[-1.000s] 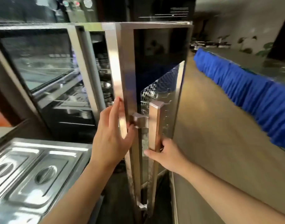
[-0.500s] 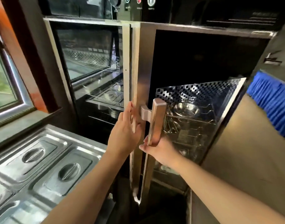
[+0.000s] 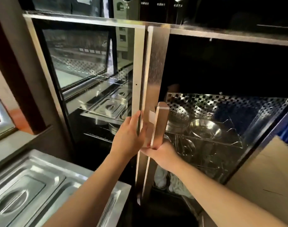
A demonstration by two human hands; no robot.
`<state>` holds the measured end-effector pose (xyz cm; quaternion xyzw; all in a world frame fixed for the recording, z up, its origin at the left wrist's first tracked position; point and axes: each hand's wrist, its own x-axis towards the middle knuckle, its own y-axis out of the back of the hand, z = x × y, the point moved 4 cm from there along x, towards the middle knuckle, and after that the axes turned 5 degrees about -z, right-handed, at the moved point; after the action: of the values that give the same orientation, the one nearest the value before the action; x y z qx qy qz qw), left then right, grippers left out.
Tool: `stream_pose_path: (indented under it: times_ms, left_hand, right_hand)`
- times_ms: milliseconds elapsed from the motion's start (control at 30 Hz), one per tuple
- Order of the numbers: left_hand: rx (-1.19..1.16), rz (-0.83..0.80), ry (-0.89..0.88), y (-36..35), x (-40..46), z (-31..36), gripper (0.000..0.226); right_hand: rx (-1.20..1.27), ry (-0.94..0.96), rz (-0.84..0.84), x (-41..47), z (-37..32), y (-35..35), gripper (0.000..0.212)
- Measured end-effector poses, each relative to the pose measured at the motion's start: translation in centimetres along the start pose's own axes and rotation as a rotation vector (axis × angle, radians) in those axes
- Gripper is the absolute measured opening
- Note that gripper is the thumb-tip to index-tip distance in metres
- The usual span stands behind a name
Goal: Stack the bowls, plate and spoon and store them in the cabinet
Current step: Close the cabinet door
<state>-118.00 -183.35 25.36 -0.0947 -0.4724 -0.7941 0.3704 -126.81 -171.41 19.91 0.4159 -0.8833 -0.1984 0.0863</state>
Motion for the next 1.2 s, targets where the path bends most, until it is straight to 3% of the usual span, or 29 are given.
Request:
stream_pose_path:
  times_ms: [167, 467, 700, 900, 1033, 1200]
  left_hand:
    - [0.051, -0.079, -0.034, -1.4, 5.2, -4.4, 0.058]
    - [0.228, -0.077, -0.063, -4.2, 11.8, -9.1, 0.067]
    - [0.405, -0.105, -0.041, -7.6, 14.7, -11.9, 0.078]
    - [0.401, -0.043, -0.024, -9.9, 15.0, -13.0, 0.075]
    - [0.365, 0.006, -0.013, -11.1, 15.4, -13.5, 0.074]
    - [0.354, 0.076, -0.034, -11.5, 15.4, -13.6, 0.075]
  right_hand:
    - [0.017, -0.043, 0.052, 5.1, -0.4, 0.1, 0.034]
    - [0.072, -0.040, 0.134, 11.4, 0.1, 0.4, 0.021]
    - [0.052, 0.052, 0.190, 14.2, 0.0, 1.2, 0.016]
    - [0.020, 0.160, 0.217, 16.5, 0.7, 1.3, 0.009]
    - [-0.001, 0.233, 0.214, 17.9, 1.7, 1.1, 0.027]
    - [0.004, 0.349, 0.294, 18.7, 1.7, 1.2, 0.016]
